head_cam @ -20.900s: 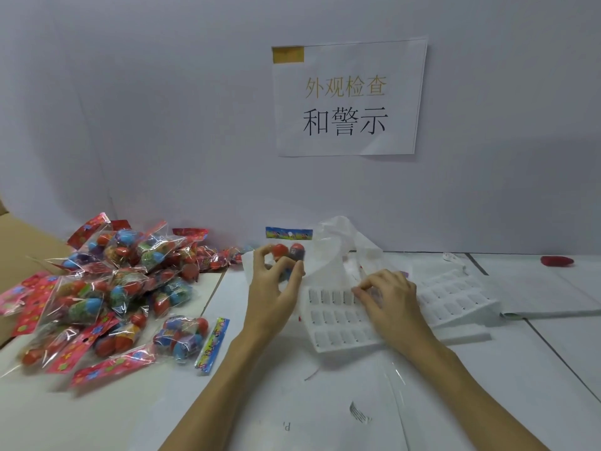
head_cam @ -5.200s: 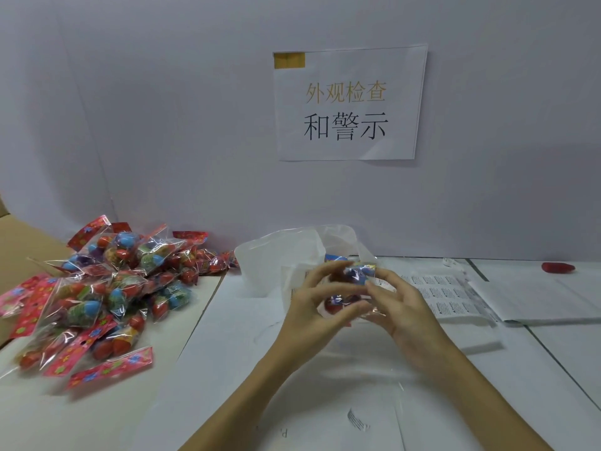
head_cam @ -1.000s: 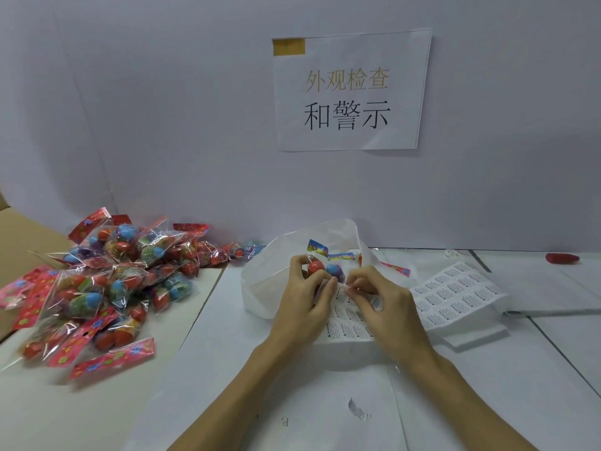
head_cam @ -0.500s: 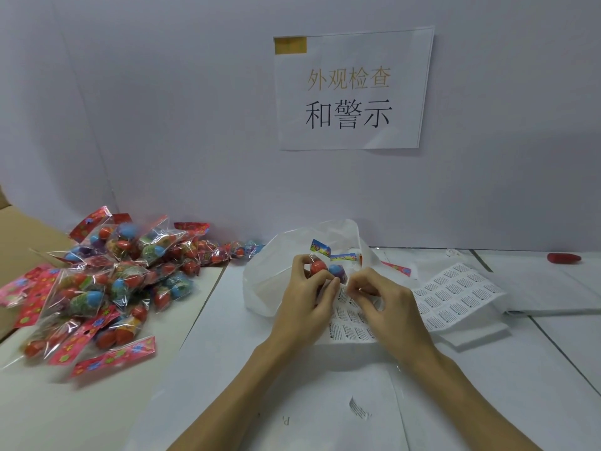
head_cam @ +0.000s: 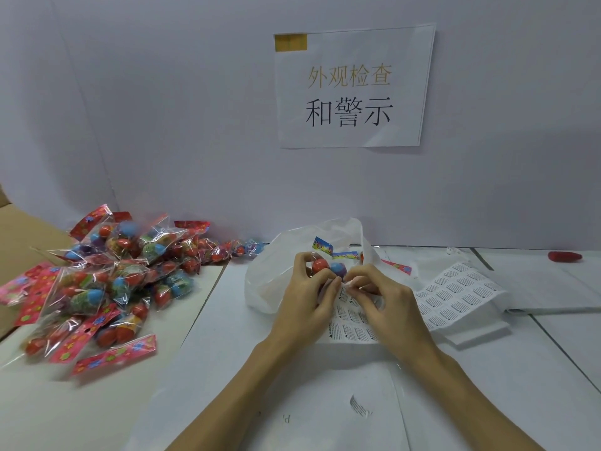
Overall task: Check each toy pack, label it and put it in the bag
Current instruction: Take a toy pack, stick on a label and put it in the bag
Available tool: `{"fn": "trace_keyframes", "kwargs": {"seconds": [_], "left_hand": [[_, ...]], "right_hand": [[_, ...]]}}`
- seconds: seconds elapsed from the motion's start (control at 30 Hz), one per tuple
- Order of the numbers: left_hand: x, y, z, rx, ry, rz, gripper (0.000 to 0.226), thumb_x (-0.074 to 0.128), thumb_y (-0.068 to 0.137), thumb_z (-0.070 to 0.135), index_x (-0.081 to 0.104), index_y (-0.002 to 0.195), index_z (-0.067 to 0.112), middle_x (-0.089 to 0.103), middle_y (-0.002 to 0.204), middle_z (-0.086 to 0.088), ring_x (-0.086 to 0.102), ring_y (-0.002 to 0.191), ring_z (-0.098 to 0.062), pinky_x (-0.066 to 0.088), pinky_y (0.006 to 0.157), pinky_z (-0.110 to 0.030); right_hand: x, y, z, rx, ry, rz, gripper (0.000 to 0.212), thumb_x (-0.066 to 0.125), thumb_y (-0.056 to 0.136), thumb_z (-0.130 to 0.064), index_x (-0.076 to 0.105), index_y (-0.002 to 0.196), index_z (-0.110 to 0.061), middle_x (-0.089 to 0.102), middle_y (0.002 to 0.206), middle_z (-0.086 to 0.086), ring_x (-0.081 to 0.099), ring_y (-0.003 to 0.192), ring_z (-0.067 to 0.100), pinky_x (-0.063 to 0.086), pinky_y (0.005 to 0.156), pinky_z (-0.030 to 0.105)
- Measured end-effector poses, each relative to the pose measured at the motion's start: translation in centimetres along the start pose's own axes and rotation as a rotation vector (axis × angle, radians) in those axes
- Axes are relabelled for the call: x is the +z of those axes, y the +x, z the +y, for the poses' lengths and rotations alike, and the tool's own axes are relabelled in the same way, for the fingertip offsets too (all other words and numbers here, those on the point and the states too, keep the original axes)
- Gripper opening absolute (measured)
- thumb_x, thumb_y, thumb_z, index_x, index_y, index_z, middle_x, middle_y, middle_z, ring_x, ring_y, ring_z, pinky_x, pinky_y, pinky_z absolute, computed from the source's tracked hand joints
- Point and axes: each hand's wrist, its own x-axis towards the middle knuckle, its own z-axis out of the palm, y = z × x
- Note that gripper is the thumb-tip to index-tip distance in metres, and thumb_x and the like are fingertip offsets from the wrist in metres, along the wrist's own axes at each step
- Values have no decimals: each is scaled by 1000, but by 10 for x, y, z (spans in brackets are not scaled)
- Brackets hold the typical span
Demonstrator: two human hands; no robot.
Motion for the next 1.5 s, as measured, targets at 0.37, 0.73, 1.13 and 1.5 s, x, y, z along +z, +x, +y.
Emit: {"fn": "trace_keyframes", "kwargs": {"seconds": [0.37,0.73,1.13,1.5], "left_hand": [[-5,0,4,160,84,8,16,59,105,23,65,94,13,39,132,-2,58,100,-15,53,83,-28],[-5,2,2,139,56,16,11,61,104,19,66,96,14,39,132,-1,56,105,-11,49,89,-18],[-13,5,19,-33,-230,49,13,67,101,18,74,90,15,47,125,-1,60,109,-9,50,84,-19],[-19,5,30,-37,-298,66,16,71,98,13,69,86,23,47,122,-1,59,111,-12,51,81,-24]], "right_hand": [[-1,0,0,19,25,0,12,76,93,-10,70,97,-20,73,92,-15,73,91,4,58,82,24],[1,-1,-1,19,39,17,17,75,95,-18,67,105,-29,73,95,-16,73,95,1,55,81,17],[-1,1,-12,-136,1,118,9,75,93,-17,73,102,-18,70,98,-14,69,94,6,49,84,13],[1,1,-8,-252,-124,166,9,75,94,-11,71,102,-14,70,98,-6,67,93,11,50,85,19]]}}
